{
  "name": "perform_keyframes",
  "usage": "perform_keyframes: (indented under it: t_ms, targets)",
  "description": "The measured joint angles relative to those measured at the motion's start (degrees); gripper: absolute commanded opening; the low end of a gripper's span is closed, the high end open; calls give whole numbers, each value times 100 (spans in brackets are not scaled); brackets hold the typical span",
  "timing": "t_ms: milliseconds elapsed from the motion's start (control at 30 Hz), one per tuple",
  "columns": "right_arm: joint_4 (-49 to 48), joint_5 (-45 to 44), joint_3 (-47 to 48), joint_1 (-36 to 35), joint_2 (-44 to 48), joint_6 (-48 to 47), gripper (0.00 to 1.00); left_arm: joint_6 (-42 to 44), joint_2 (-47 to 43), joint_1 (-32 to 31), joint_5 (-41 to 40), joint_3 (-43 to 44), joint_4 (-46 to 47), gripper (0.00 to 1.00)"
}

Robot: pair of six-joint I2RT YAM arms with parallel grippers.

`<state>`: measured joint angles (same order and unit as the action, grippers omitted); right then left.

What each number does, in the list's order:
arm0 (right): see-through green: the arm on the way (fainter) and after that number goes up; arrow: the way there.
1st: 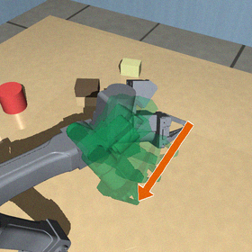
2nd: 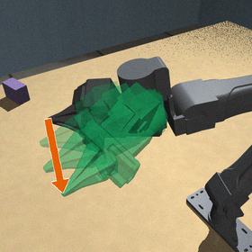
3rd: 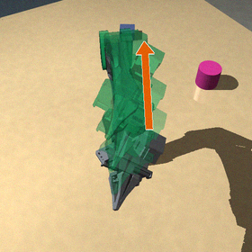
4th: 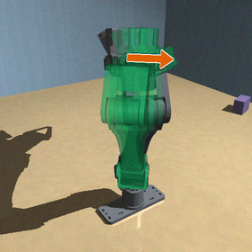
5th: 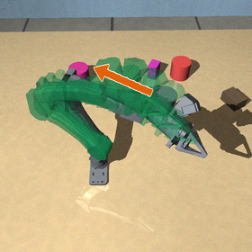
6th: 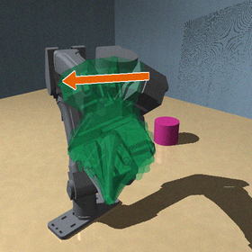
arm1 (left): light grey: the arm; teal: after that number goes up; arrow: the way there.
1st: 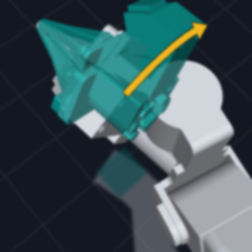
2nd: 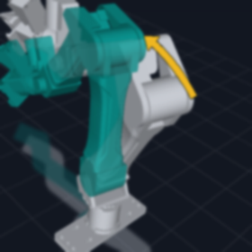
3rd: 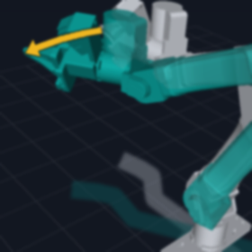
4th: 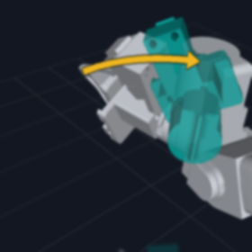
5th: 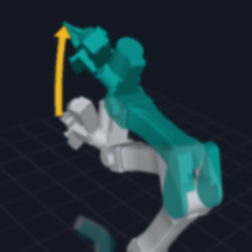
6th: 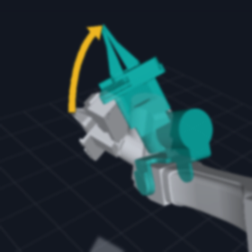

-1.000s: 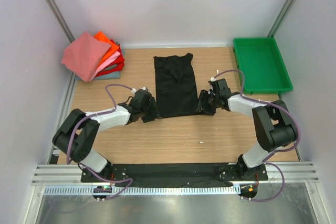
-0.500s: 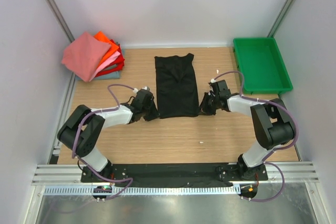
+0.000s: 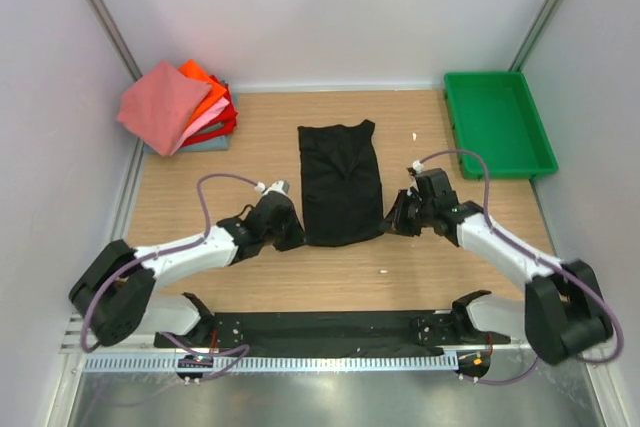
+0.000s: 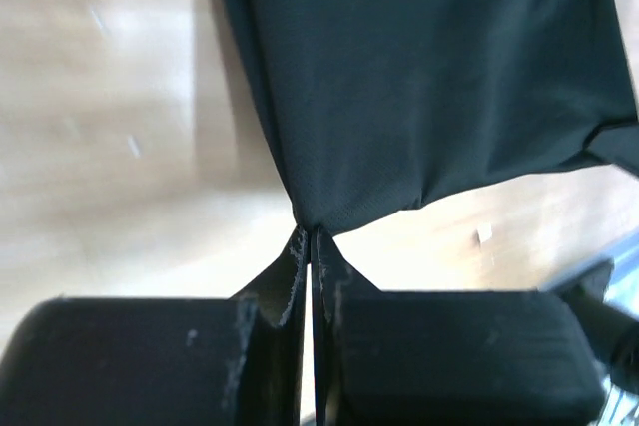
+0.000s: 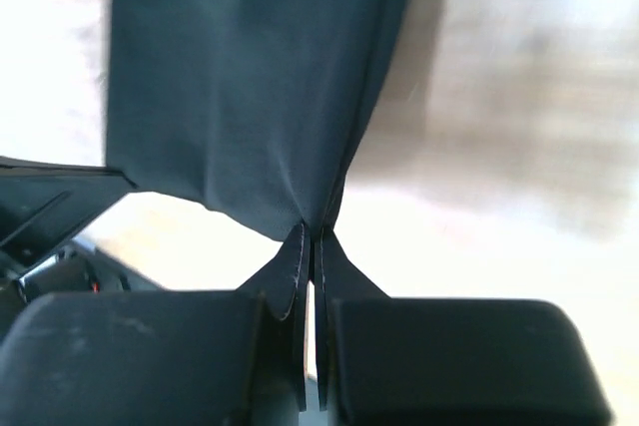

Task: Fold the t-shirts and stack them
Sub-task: Fold the tshirt

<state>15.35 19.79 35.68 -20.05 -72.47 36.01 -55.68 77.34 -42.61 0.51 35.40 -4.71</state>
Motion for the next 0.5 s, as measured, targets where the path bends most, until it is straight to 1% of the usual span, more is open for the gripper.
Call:
perform_keyframes:
  t_ms: [167, 300, 400, 500]
  targets:
    - [837, -313, -240, -363, 1641, 260, 1, -297, -1008, -688, -385, -267, -592, 0]
    - [1460, -439, -452, -529, 2726, 592, 1, -564, -1836, -1054, -660, -372, -1147, 0]
    - [1832, -468, -557, -643, 3217, 815, 1, -741, -2310, -1209, -804, -372, -1504, 0]
    - [2122, -520, -542, -728, 3403, 953, 1, -835, -2632, -1263, -911, -310, -1845, 0]
